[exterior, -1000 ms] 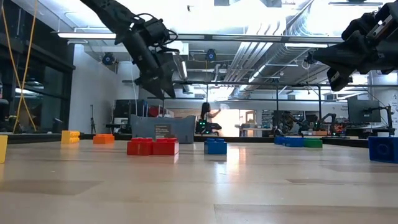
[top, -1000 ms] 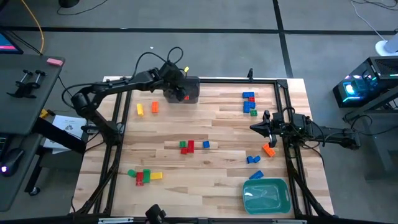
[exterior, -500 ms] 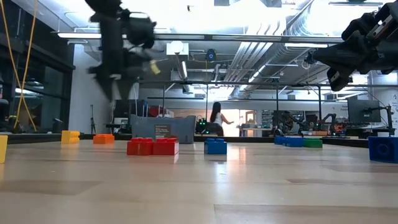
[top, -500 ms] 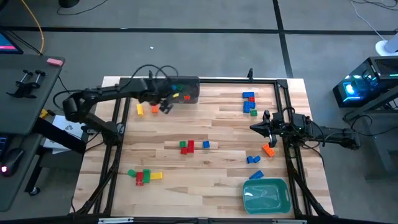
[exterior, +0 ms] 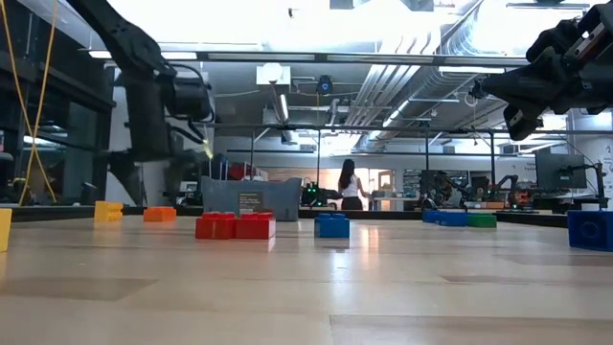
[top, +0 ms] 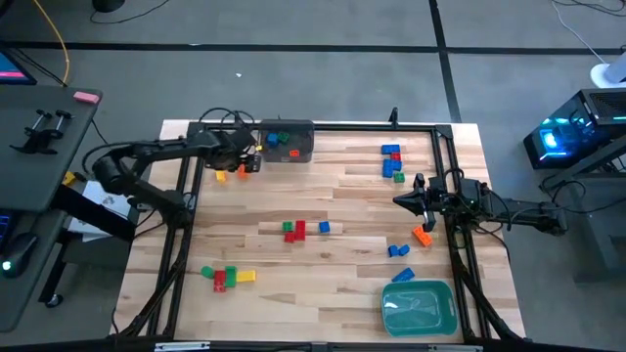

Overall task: Sort blocks by size
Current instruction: Put the orange game piece into the green bin, then put the blue game piece into the black bin

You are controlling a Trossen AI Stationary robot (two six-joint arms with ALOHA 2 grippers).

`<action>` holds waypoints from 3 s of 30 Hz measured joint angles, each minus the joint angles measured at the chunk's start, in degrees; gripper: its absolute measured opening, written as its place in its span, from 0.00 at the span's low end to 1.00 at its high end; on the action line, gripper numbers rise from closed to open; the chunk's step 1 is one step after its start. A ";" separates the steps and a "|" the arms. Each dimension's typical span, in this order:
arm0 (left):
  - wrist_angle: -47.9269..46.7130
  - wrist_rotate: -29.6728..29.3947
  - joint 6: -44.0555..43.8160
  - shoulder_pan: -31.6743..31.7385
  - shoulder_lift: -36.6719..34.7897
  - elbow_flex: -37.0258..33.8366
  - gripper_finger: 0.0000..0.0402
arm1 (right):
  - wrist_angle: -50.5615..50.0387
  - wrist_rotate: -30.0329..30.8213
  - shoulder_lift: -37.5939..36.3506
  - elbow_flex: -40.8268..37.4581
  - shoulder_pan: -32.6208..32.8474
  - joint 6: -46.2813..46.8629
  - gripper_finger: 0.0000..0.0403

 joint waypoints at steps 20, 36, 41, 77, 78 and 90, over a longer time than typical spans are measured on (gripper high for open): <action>3.16 1.96 3.79 -0.07 4.20 -0.13 0.22 | 0.00 0.01 0.00 0.01 0.00 0.00 0.00; 16.33 12.80 -0.80 -22.76 -17.81 -0.03 0.22 | -0.02 0.02 0.00 -0.01 0.00 0.00 0.00; 39.62 15.44 -1.14 -31.09 -10.28 0.51 0.22 | -0.02 0.02 -0.02 0.01 0.00 -0.02 0.00; 53.84 12.19 15.08 -59.90 54.94 69.19 0.22 | 0.00 0.00 -0.02 0.01 0.00 0.00 0.00; 53.65 10.43 16.41 -59.99 56.16 69.95 0.24 | -0.02 0.02 0.02 -0.01 0.00 0.00 0.00; 44.56 15.17 23.83 -57.84 59.64 78.35 0.68 | -0.01 0.02 -0.02 0.00 0.00 0.00 0.00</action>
